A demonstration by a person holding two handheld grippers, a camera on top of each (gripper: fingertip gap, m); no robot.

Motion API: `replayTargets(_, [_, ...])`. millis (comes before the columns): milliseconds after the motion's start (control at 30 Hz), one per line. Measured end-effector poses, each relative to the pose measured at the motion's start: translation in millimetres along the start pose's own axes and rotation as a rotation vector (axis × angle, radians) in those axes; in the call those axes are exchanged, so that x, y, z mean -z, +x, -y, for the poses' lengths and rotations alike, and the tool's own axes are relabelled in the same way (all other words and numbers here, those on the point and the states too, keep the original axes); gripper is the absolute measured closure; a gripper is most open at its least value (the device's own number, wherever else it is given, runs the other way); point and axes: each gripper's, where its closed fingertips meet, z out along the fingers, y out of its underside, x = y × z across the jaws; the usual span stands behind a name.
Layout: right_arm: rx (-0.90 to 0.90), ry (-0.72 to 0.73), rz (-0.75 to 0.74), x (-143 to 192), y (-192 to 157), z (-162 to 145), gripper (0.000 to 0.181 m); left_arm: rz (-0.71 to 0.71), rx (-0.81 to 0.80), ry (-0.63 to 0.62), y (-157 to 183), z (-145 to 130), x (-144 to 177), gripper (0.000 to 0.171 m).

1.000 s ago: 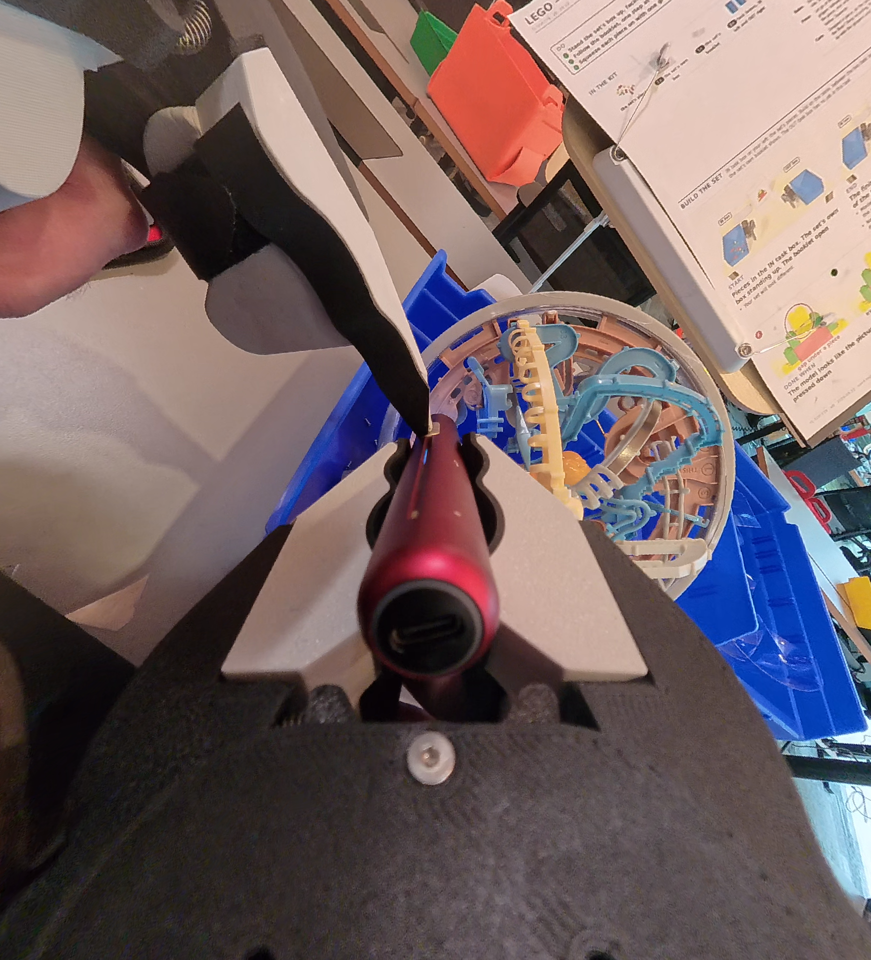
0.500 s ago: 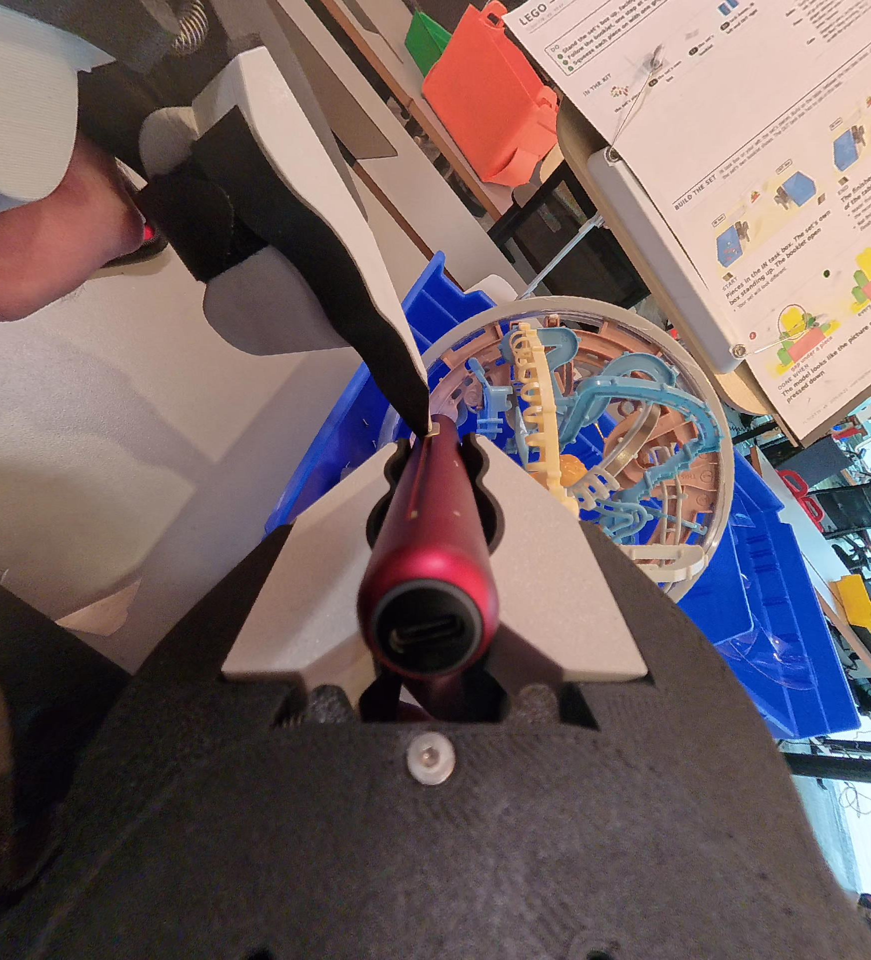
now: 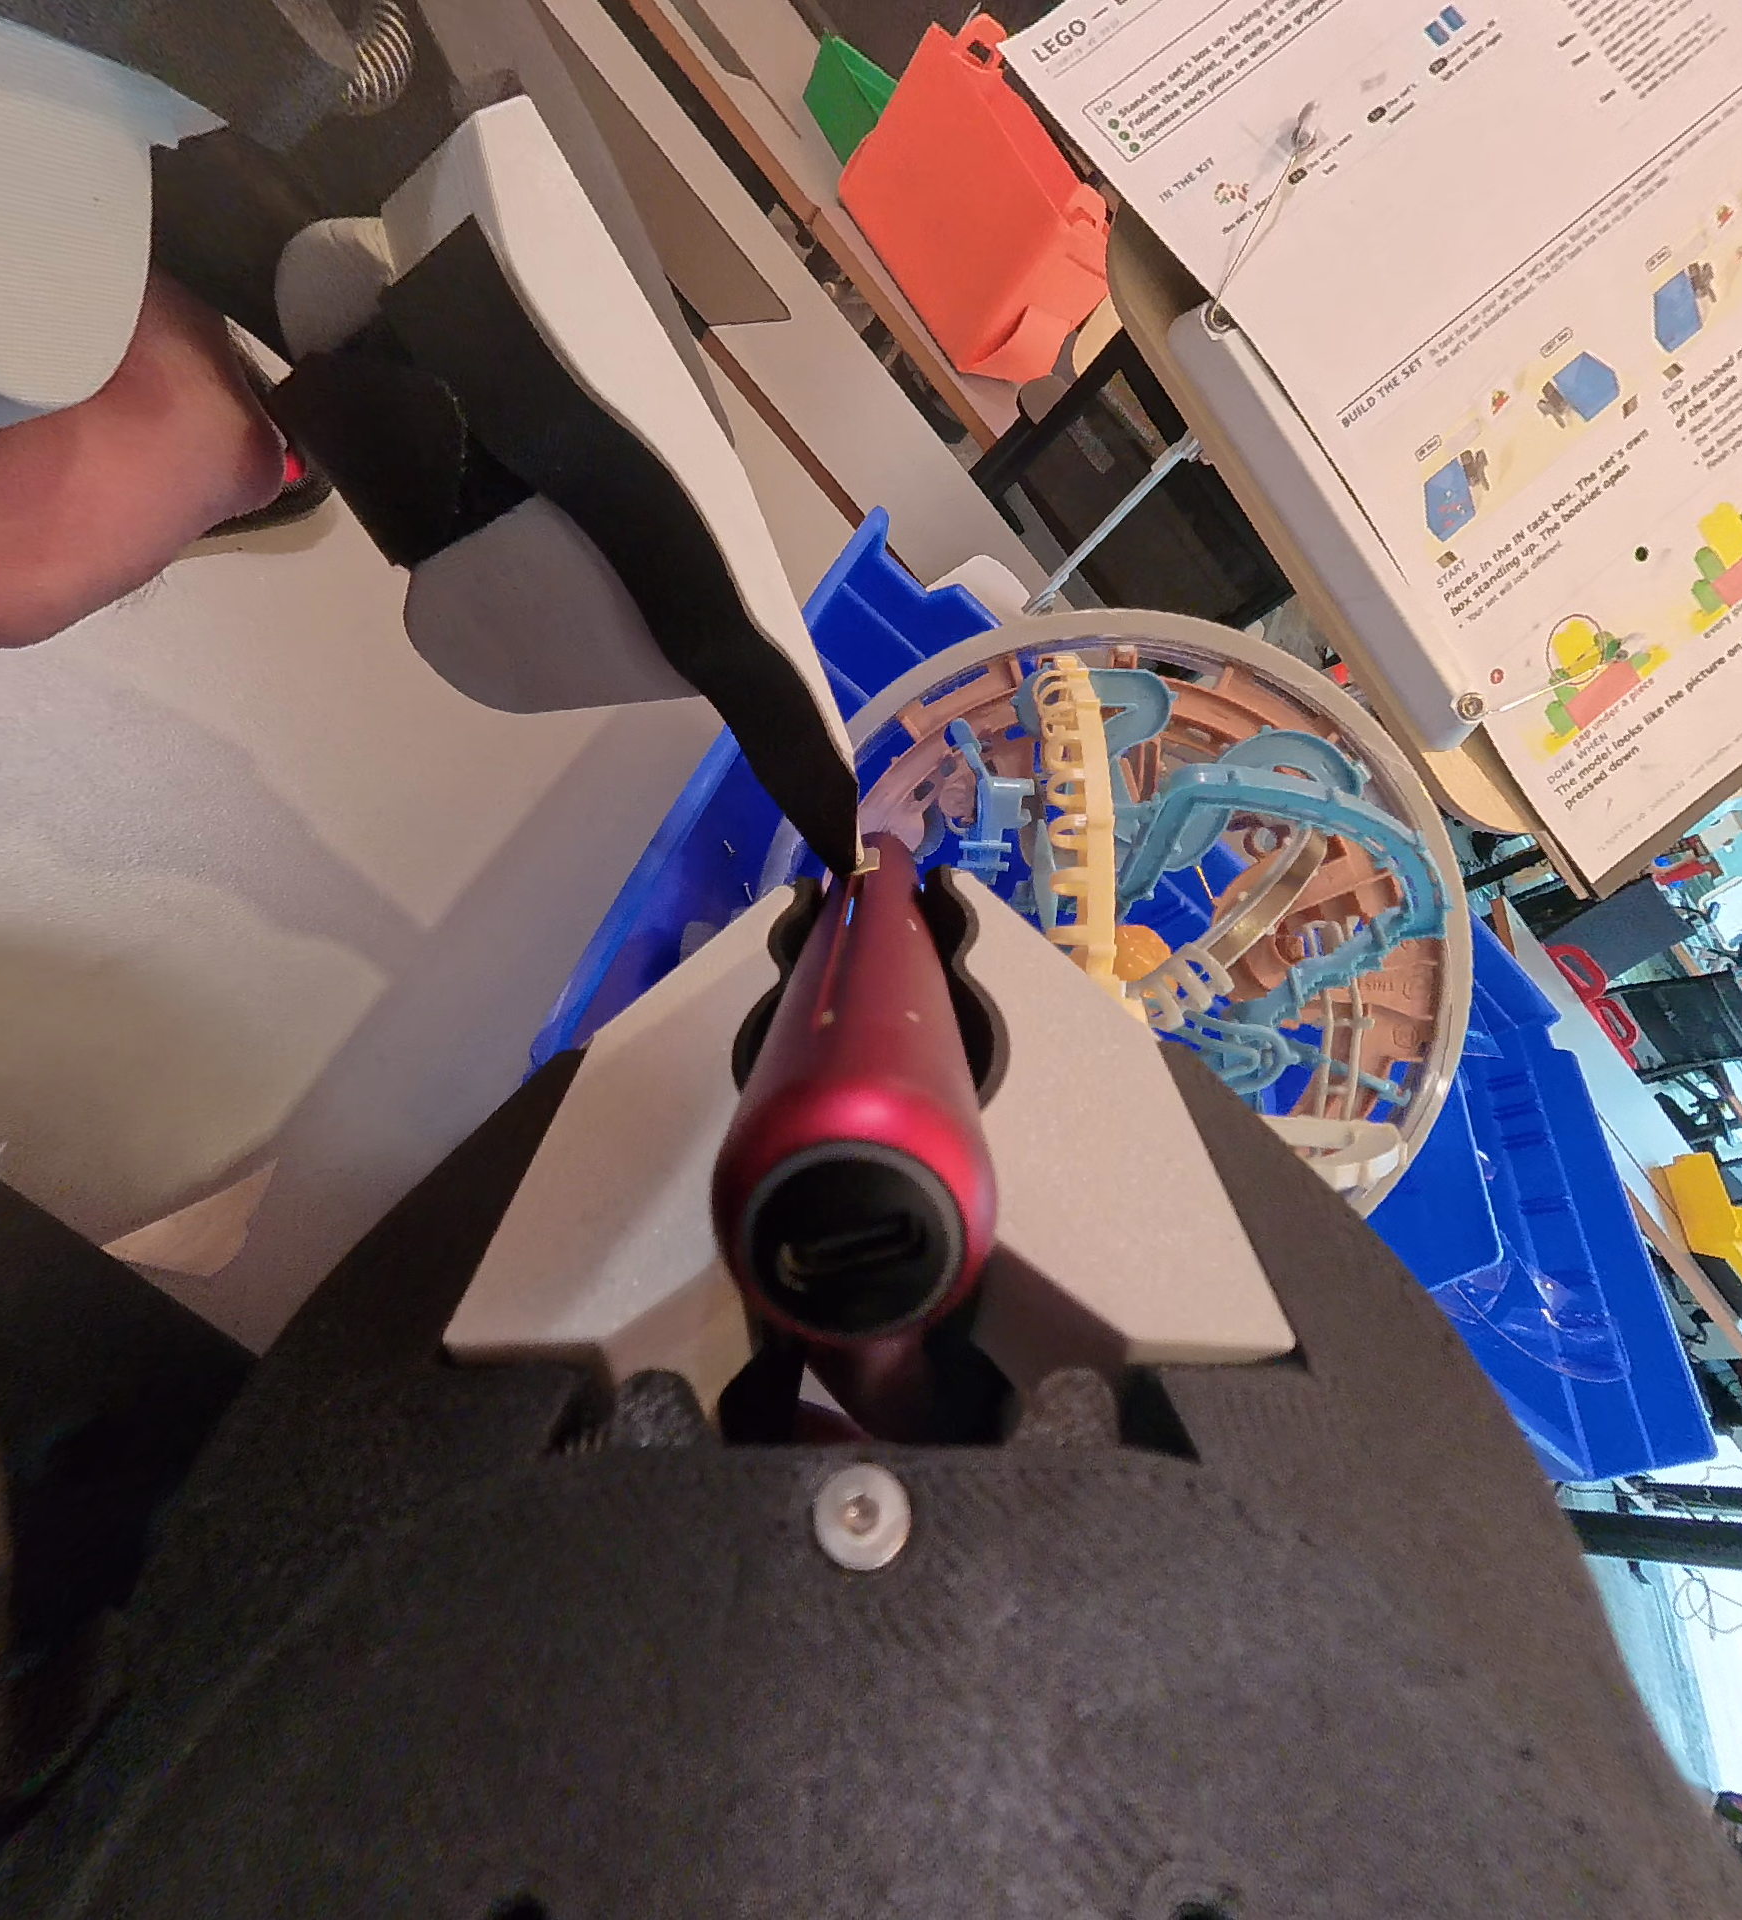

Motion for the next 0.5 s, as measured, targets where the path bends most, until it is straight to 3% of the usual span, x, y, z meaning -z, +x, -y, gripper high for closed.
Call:
replayTargets(367, [0.012, 0.035, -0.006, 2.5, -2.4, 2.7, 0.162, 0.02, -0.024, -0.01, 4.0, -2.1, -0.6, 0.045])
replayTargets(500, [-0.003, 0.066, -0.015, 7.9, 0.8, 7.4, 0.162, 0.017, -0.026, 0.028, 8.4, 4.8, 5.1, 0.055])
